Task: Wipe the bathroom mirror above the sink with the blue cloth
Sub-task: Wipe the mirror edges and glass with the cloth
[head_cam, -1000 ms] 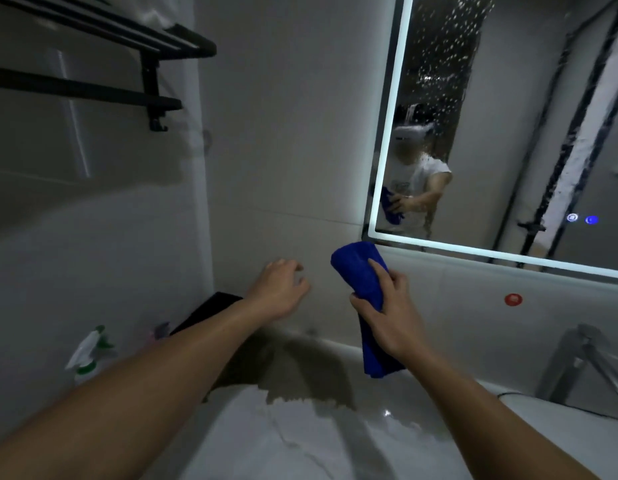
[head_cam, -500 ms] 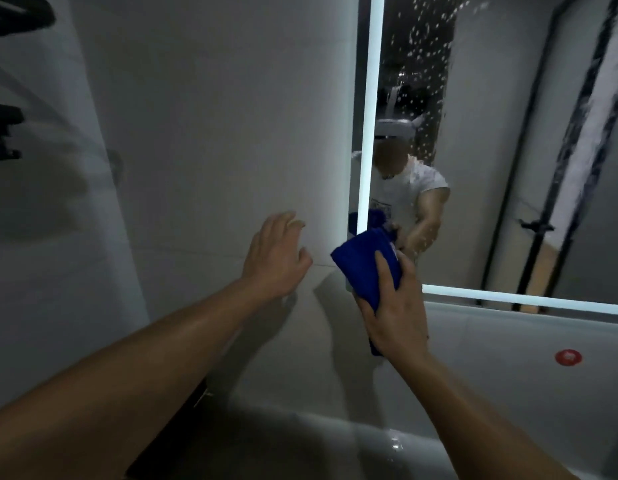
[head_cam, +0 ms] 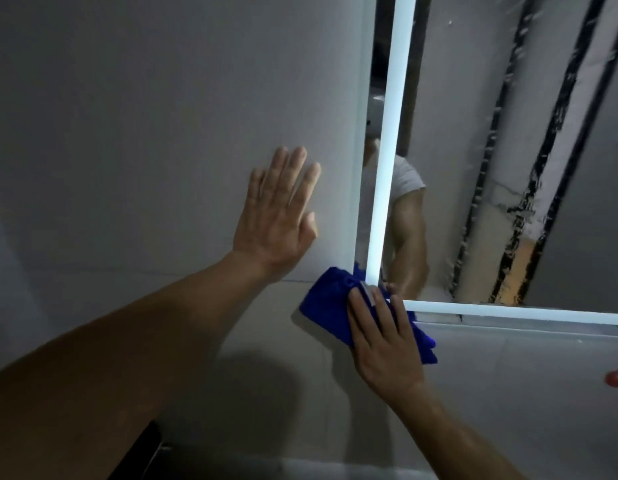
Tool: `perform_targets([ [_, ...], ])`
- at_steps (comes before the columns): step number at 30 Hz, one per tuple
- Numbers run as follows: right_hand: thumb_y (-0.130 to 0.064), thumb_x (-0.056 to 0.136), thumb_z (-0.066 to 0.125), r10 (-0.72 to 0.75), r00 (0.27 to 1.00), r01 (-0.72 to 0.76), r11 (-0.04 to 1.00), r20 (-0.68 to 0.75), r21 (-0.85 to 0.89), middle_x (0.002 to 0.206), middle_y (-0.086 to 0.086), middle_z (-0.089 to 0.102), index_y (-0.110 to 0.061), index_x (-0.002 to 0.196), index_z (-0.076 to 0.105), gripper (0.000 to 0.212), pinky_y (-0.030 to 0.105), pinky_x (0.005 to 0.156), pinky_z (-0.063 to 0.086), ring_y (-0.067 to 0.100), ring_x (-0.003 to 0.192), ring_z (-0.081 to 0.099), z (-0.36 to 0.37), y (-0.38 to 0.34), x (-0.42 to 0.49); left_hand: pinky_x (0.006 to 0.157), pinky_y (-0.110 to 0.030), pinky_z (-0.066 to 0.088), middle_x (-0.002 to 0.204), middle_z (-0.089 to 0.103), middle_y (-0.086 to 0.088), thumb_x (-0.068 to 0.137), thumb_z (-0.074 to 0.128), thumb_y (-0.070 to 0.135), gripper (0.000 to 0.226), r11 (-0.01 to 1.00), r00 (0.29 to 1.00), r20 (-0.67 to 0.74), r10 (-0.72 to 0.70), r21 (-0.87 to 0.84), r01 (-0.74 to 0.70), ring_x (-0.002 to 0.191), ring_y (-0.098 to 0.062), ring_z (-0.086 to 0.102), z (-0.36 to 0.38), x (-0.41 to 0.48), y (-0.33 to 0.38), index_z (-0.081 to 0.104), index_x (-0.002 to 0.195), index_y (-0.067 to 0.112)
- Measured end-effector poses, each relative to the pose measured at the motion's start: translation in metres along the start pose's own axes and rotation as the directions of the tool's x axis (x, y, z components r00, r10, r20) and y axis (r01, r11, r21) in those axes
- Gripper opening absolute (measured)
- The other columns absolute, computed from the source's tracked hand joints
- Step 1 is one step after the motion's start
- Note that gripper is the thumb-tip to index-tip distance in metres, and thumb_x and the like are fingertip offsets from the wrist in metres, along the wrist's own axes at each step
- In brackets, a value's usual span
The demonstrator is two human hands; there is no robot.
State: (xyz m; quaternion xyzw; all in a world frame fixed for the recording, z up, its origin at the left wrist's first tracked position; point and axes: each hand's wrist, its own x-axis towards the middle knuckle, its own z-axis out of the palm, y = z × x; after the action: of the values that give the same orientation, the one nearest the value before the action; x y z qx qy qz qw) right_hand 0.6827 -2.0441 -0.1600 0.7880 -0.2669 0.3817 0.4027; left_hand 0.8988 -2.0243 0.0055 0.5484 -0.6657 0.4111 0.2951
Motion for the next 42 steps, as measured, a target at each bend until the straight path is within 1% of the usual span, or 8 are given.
perform_targets([
  [3, -0.016, 0.089, 0.055, -0.001, 1.000, 0.001, 0.999, 0.011, -0.036, 0.166, 0.011, -0.002, -0.003, 0.156, 0.008, 0.082, 0.056, 0.120, 0.010, 0.033, 0.151, 0.006, -0.011, 0.008, 0.014, 0.123, -0.049, 0.002, 0.166, 0.007, -0.013, 0.095, 0.037, 0.029, 0.073, 0.999, 0.999, -0.046, 0.013, 0.033, -0.011, 0.153, -0.029, -0.002, 0.007, 0.001, -0.001, 0.005, 0.159, 0.016],
  [9, -0.032, 0.098, 0.054, 0.360, 0.911, -0.367, 0.930, -0.202, 0.000, 0.164, 0.004, -0.015, -0.004, 0.155, 0.007, 0.079, 0.054, 0.121, 0.004, 0.029, 0.151, -0.010, -0.048, 0.046, 0.108, 0.124, -0.047, -0.002, 0.167, -0.004, -0.008, 0.100, 0.030, 0.030, 0.068, 0.999, 1.000, -0.009, -0.009, 0.046, 0.009, 0.153, -0.026, -0.009, 0.004, -0.001, 0.001, -0.003, 0.159, 0.018],
  [19, -0.020, 0.082, 0.070, 0.249, 0.967, -0.250, 0.968, 0.044, 0.011, 0.165, 0.012, -0.007, 0.001, 0.155, 0.007, 0.098, 0.052, 0.122, 0.005, 0.031, 0.152, 0.002, -0.015, -0.006, 0.013, 0.123, -0.046, -0.005, 0.165, -0.010, -0.006, 0.098, 0.034, 0.031, 0.070, 0.998, 0.998, -0.061, 0.008, 0.061, -0.005, 0.153, -0.026, -0.011, 0.007, 0.001, 0.000, 0.000, 0.158, 0.017],
  [22, -0.024, 0.093, 0.064, 0.415, 0.905, -0.411, 0.910, -0.095, 0.058, 0.164, 0.015, -0.003, 0.003, 0.153, 0.013, 0.084, 0.051, 0.122, 0.003, 0.030, 0.152, 0.000, -0.037, 0.017, 0.086, 0.123, -0.047, -0.004, 0.166, -0.008, -0.006, 0.100, 0.035, 0.029, 0.068, 0.998, 0.999, -0.051, 0.007, 0.057, -0.004, 0.153, -0.026, -0.010, 0.006, 0.000, -0.001, 0.002, 0.159, 0.016],
  [26, -0.050, 0.099, 0.048, 0.552, 0.820, -0.550, 0.833, -0.152, 0.062, 0.164, 0.013, -0.006, 0.000, 0.155, 0.003, 0.087, 0.046, 0.122, -0.004, 0.026, 0.151, -0.011, -0.052, 0.038, 0.141, 0.124, -0.049, -0.001, 0.167, -0.004, -0.008, 0.101, 0.023, 0.032, 0.064, 0.998, 0.999, -0.046, 0.007, 0.059, -0.004, 0.153, -0.027, -0.008, 0.005, 0.000, 0.000, -0.002, 0.158, 0.018],
  [28, -0.054, 0.097, 0.046, 0.494, 0.862, -0.488, 0.869, -0.114, 0.083, 0.163, 0.013, -0.014, -0.008, 0.156, 0.001, 0.087, 0.049, 0.122, -0.002, 0.031, 0.151, -0.008, -0.043, 0.025, 0.117, 0.124, -0.049, 0.000, 0.167, -0.003, -0.009, 0.101, 0.021, 0.033, 0.064, 0.999, 0.999, -0.046, 0.012, 0.049, -0.010, 0.153, -0.028, -0.007, 0.007, 0.000, -0.001, -0.002, 0.158, 0.017],
  [32, -0.040, 0.089, 0.066, 0.233, 0.972, -0.231, 0.972, -0.039, 0.042, 0.165, 0.012, 0.000, -0.026, 0.154, 0.023, 0.079, 0.057, 0.119, 0.013, 0.034, 0.152, 0.008, -0.011, -0.009, 0.040, 0.123, -0.048, 0.000, 0.167, 0.002, -0.010, 0.098, 0.030, 0.032, 0.069, 0.998, 0.998, -0.064, 0.014, 0.061, -0.010, 0.153, -0.028, -0.005, 0.008, 0.000, -0.001, 0.003, 0.159, 0.016],
  [42, -0.039, 0.100, 0.055, 0.316, 0.918, -0.328, 0.945, -0.241, -0.008, 0.162, 0.010, 0.011, -0.018, 0.153, 0.033, 0.061, 0.055, 0.120, 0.007, 0.032, 0.151, 0.000, -0.044, 0.037, 0.143, 0.123, -0.049, 0.000, 0.167, -0.007, -0.008, 0.102, 0.024, 0.029, 0.064, 0.999, 0.998, -0.052, 0.027, 0.039, -0.025, 0.153, -0.027, -0.006, 0.006, -0.001, -0.003, -0.003, 0.159, 0.016],
])
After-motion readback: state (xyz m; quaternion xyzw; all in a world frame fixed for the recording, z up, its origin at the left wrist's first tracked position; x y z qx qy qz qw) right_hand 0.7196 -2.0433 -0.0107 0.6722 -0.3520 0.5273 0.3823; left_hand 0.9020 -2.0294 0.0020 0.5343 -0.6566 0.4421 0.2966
